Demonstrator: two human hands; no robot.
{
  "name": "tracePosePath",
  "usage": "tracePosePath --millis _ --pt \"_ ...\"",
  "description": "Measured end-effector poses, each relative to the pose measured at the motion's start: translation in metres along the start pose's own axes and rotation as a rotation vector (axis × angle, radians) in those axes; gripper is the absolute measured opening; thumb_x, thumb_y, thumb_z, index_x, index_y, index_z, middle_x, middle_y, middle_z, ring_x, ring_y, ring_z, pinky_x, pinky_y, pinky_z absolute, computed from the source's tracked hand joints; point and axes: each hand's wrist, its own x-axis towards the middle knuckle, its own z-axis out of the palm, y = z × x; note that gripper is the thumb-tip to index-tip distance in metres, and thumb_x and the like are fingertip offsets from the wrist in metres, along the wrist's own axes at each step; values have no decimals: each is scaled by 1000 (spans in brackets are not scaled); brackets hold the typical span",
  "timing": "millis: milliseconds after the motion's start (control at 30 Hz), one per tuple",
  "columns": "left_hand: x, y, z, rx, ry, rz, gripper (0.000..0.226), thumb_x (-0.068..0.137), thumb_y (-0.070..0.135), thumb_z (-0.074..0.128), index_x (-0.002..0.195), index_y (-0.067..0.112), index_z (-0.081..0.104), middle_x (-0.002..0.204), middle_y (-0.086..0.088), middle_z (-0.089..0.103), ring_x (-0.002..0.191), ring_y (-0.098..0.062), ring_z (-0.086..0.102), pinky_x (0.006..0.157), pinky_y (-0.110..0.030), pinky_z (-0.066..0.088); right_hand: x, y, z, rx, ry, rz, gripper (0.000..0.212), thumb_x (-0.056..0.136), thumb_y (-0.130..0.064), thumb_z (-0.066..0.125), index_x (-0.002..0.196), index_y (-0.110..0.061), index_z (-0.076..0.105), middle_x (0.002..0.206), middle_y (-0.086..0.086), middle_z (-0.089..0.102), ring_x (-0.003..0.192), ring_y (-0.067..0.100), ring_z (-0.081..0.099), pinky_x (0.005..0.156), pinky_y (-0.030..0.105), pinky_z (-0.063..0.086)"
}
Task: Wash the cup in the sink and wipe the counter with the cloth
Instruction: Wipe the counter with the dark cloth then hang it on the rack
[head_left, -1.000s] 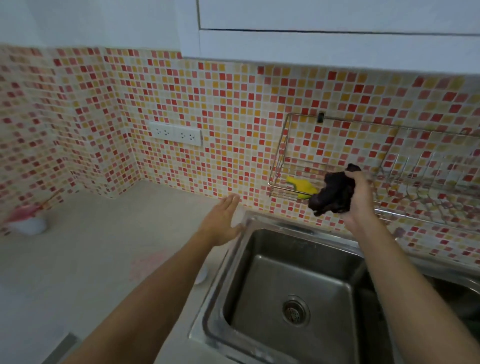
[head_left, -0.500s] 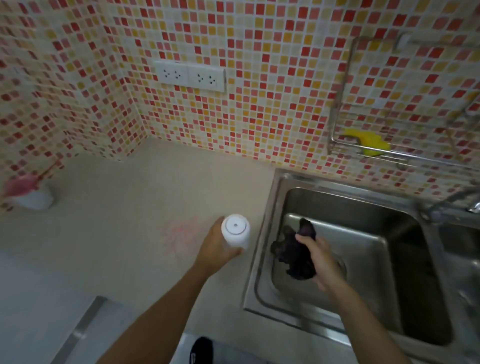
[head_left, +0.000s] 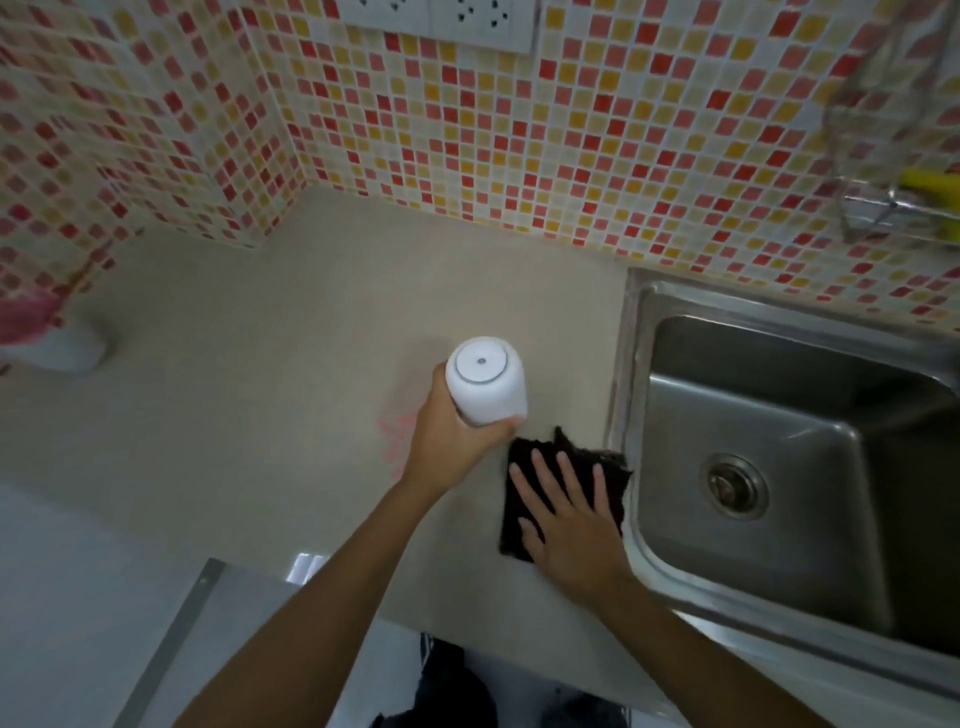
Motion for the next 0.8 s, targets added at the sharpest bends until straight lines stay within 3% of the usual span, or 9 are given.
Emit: tracePosePath --millis 100,233,300,400,533,667,733,800 --pt "0 4 -44 35 132 5 91 62 28 90 134 34 35 123 19 54 111 3 56 91 -19 49 71 12 -23 -73 78 69 63 90 -44 28 150 -43 10 160 -3 15 148 29 10 106 73 3" --pt "3 -19 -120 88 261 20 94 65 25 88 142 23 34 132 8 55 112 -2 57 85 -8 48 118 20 -29 -55 64 218 63 87 -46 14 149 -48 2 162 -6 1 148 28 -4 108 73 3" --pt "0 -25 -151 105 324 8 97 65 26 89 143 22 33 135 5 53 115 -6 56 87 -10 48 75 -13 -16 -103 107 116 66 86 -43 26 150 -43 13 161 -1 10 148 33 7 107 72 12" --pt "5 -34 -173 77 367 1 102 59 41 87 143 26 32 136 8 53 117 -6 56 94 -25 50 16 -99 10 -80 124 -105 61 89 -46 39 149 -40 25 160 -1 19 145 36 19 106 71 17" --pt "17 -40 -169 40 401 11 95 68 34 86 144 28 30 137 10 51 121 -5 54 98 -34 51 121 -126 8 -15 174 -248 52 97 -59 28 147 -45 26 159 -5 22 147 30 16 109 69 11" --pt "22 -46 -166 56 392 20 94 68 33 85 145 26 30 138 9 51 123 -5 53 101 -36 50 208 -51 -18 -79 215 82 53 96 -59 20 148 -45 21 160 -6 19 148 27 11 113 65 6" --pt "23 -49 -170 61 404 8 94 68 32 86 144 27 31 138 10 51 122 -3 53 101 -38 50 187 -22 -17 -82 243 165 54 97 -56 18 149 -41 19 160 -3 17 148 28 10 114 62 8" --pt "26 -48 -177 62 436 -5 95 66 35 86 144 29 32 136 13 52 120 -3 54 101 -39 50 131 -37 -7 -93 266 147 55 98 -53 22 150 -35 25 160 3 19 147 33 13 113 61 14"
